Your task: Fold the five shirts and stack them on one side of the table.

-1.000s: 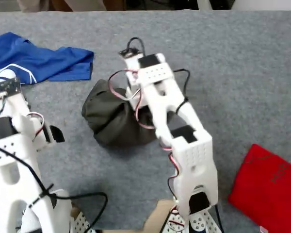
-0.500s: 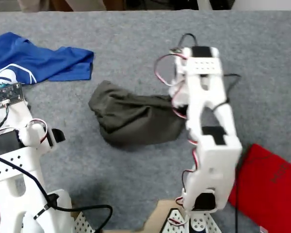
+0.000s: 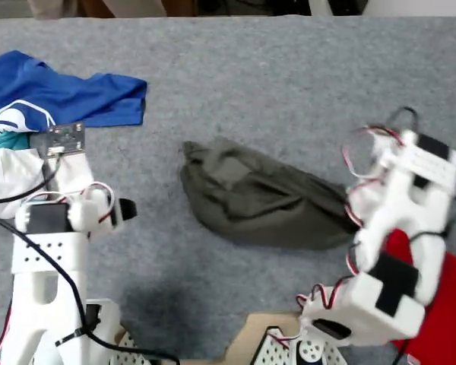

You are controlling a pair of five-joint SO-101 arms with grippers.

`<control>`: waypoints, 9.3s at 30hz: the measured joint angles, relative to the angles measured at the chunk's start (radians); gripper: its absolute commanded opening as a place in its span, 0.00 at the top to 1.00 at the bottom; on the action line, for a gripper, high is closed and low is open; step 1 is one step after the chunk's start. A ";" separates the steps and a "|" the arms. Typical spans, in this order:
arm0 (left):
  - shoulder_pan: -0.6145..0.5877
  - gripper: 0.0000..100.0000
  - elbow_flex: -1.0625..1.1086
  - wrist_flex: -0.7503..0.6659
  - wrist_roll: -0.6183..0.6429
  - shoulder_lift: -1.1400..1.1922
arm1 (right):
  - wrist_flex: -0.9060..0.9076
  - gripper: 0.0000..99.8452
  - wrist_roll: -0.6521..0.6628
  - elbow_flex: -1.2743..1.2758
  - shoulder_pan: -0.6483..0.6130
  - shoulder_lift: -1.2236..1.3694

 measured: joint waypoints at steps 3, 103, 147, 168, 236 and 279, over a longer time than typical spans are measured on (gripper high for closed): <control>0.048 0.74 0.005 -0.058 0.040 0.000 | -0.060 0.85 0.089 0.058 0.080 -0.046; 0.391 0.98 -1.522 0.135 0.730 1.617 | 0.210 0.99 -0.338 -1.261 -0.626 0.835; -0.146 0.98 -1.614 0.486 0.107 1.626 | 0.215 1.00 -0.339 -1.709 -0.605 1.086; -0.117 0.98 -1.100 0.486 -0.301 1.312 | 0.216 1.00 -0.338 -0.845 -0.574 0.109; -0.132 0.98 -1.053 0.488 0.003 0.405 | -0.123 0.99 -0.400 -0.358 -0.592 -0.733; -0.132 0.98 -0.006 -0.057 -0.018 0.367 | 0.152 1.00 -0.181 -0.563 -0.615 0.569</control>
